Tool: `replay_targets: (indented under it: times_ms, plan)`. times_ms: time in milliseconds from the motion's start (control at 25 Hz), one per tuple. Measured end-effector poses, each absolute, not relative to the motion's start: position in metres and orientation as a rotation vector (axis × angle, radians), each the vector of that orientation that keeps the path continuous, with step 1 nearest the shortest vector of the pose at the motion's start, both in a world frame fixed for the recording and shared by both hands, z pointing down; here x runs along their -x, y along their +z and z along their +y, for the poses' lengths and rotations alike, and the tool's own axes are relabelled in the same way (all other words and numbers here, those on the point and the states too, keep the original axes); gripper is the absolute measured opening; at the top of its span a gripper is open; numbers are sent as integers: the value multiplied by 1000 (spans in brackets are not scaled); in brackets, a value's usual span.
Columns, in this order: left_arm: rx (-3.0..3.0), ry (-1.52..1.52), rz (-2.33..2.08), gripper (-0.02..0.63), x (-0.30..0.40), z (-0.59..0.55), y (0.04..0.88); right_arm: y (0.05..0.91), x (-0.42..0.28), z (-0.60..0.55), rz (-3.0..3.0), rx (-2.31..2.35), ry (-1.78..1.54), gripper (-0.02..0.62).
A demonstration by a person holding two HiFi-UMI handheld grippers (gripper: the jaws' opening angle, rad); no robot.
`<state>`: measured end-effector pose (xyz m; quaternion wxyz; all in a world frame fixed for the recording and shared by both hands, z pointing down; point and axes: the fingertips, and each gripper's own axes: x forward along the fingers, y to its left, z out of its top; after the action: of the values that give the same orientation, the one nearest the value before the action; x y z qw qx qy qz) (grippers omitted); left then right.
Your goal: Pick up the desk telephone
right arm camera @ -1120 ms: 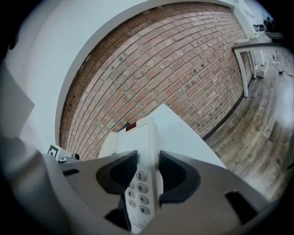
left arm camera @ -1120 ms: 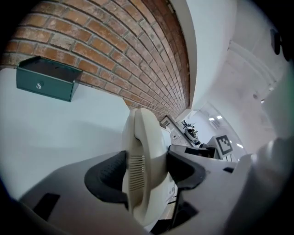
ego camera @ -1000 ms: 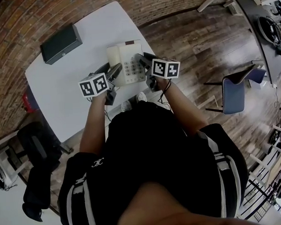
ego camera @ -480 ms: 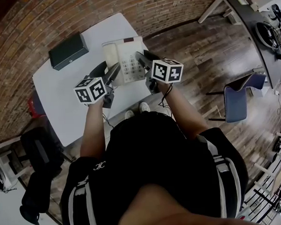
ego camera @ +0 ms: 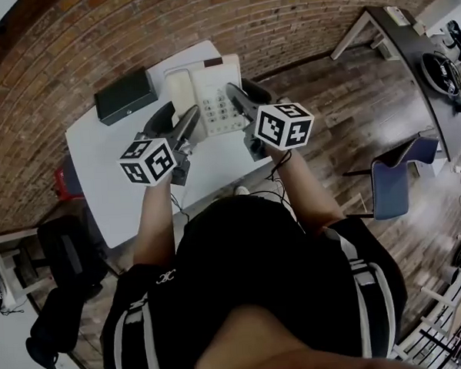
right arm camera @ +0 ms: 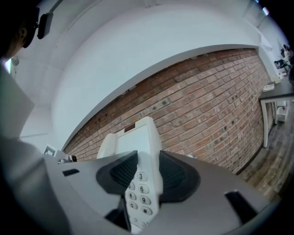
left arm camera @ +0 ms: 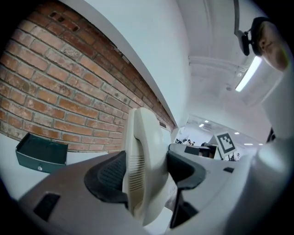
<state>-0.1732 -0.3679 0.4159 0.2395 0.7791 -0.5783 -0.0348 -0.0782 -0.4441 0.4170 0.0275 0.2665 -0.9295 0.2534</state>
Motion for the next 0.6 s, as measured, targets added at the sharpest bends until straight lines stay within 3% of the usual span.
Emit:
replay_targets:
  times_ms: [600]
  plan:
    - [-2204, -120, -1650, 284, 171, -361, 373, 370, 77, -439, -2970, -831, 674, 132]
